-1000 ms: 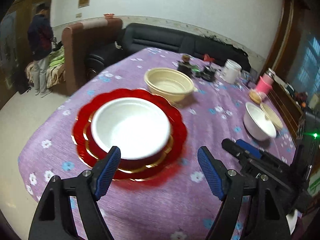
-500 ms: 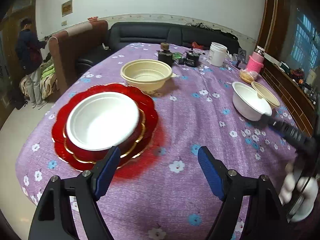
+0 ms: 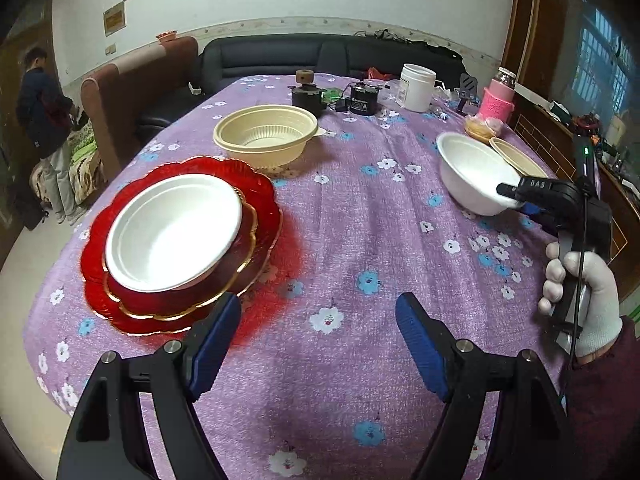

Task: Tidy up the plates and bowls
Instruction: 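Reach the right gripper to the white paper bowl and grasp its rim, then carry the white bowl and lower it onto the white plate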

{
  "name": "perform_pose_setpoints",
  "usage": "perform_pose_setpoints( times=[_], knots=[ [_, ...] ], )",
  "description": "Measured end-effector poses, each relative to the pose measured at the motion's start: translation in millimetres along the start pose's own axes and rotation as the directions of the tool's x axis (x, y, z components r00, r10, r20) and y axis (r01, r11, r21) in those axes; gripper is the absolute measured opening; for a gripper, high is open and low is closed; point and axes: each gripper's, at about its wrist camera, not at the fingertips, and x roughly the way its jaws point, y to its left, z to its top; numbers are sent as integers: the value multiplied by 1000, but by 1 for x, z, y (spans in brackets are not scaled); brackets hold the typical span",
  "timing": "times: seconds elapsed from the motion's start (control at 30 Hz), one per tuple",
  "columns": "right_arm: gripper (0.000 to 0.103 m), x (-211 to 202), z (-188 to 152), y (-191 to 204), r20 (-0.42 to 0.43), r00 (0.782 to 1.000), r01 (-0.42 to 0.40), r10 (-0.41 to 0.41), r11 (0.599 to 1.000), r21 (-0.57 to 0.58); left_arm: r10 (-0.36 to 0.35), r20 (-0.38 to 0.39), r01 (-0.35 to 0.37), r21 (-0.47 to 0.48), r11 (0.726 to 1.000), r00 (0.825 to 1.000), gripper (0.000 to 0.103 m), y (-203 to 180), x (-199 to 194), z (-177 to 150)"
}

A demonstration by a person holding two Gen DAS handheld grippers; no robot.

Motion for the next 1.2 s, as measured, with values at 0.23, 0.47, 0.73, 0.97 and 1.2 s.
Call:
perform_pose_setpoints(
  times=[0.23, 0.47, 0.73, 0.97, 1.2],
  knots=[
    [8, -2, -18, 22, -141, 959, -258, 247, 964, -60, -121, -90, 118, -45, 992, 989, 79, -14, 29, 22],
    [9, 6, -40, 48, -292, 902, -365, 317, 923, -124, -129, -125, 123, -55, 991, 984, 79, -28, 66, 51],
    [9, 3, -45, 45, -292, 895, -382, 337, 917, -113, -101, -157, 108, 38, 993, 982, 35, -55, 87, 55],
    [9, 6, -47, 43, -265, 891, -405, 369, 909, -98, -89, -119, 97, 59, 994, 989, 31, -56, 72, 54],
    [10, -3, -62, 55, -255, 900, -392, 354, 912, -118, -140, -94, 143, 28, 989, 986, 31, -37, 48, 43]
  ],
)
